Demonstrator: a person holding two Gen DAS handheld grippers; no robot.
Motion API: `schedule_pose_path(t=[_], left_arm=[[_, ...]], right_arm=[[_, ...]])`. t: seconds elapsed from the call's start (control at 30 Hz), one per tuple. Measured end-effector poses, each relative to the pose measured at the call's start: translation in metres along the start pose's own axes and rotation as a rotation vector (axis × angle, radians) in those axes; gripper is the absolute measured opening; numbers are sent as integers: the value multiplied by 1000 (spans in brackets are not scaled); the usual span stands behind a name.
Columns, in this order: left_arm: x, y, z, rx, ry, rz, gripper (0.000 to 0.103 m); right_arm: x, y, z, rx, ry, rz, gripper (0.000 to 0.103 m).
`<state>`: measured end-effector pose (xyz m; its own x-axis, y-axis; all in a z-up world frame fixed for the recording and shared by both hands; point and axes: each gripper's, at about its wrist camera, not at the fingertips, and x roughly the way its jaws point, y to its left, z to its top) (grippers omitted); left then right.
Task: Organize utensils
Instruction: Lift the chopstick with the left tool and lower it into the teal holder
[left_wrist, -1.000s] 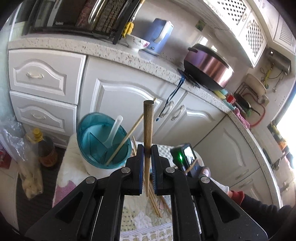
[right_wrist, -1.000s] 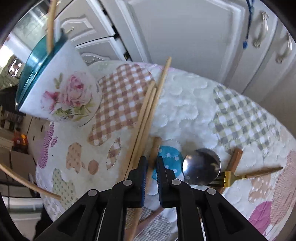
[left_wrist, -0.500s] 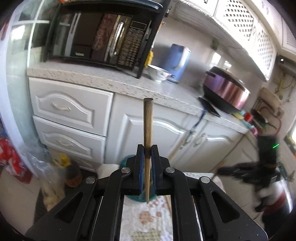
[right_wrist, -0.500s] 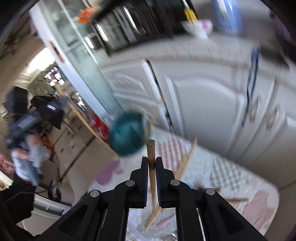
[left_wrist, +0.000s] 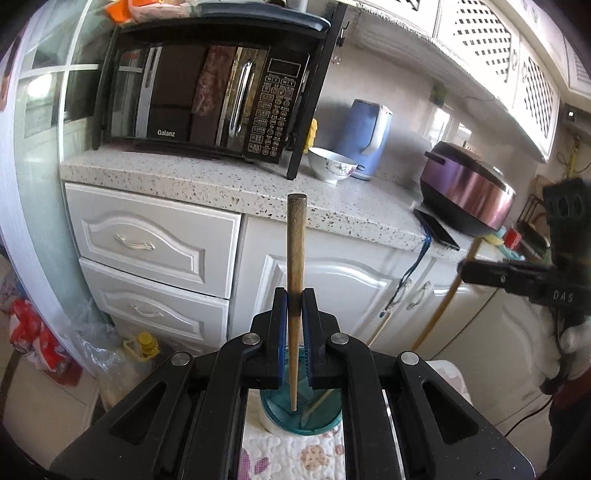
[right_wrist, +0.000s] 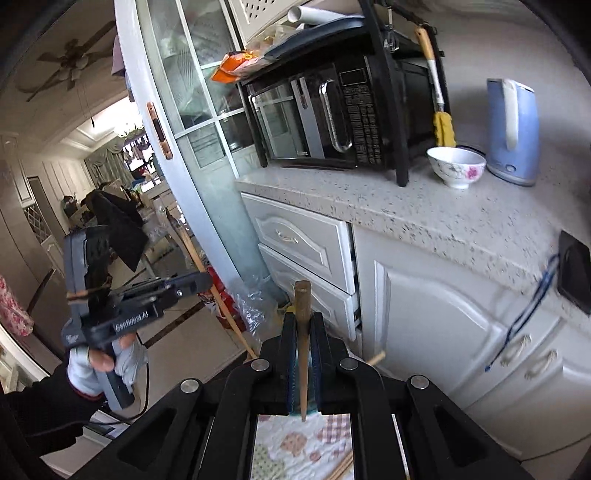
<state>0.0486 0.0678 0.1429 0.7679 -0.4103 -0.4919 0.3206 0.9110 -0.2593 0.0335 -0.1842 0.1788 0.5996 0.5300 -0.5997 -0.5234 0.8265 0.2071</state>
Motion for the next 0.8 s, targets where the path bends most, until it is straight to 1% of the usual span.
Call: schedule_pose_path(t=[0.2,0.3,0.4,0.5,0.6,0.7,0.8], left_arm=[[25,5,-10,-5,31,27,7],[38,7,-19,-8,54,42,7],[49,9,-29,-10,74,61,7],[61,10,-42,-25,101,67,7],[74,9,-54,-32,130,71,7],[84,7,-65,-33,160,71,7],[88,4,-71,-29,168,86,7]], right_arm=[[30,1,16,-2,12,-28,7],[45,-5,20,29,1,-36,7],[62,-10,20,51,-6,-65,7],[85,-15,11,84,6,-70,7],[111,-21,-3,123,49,-53,7],[132,-23,-16,126,103,-62,7],[146,-28,-29,131,162,-70,7]])
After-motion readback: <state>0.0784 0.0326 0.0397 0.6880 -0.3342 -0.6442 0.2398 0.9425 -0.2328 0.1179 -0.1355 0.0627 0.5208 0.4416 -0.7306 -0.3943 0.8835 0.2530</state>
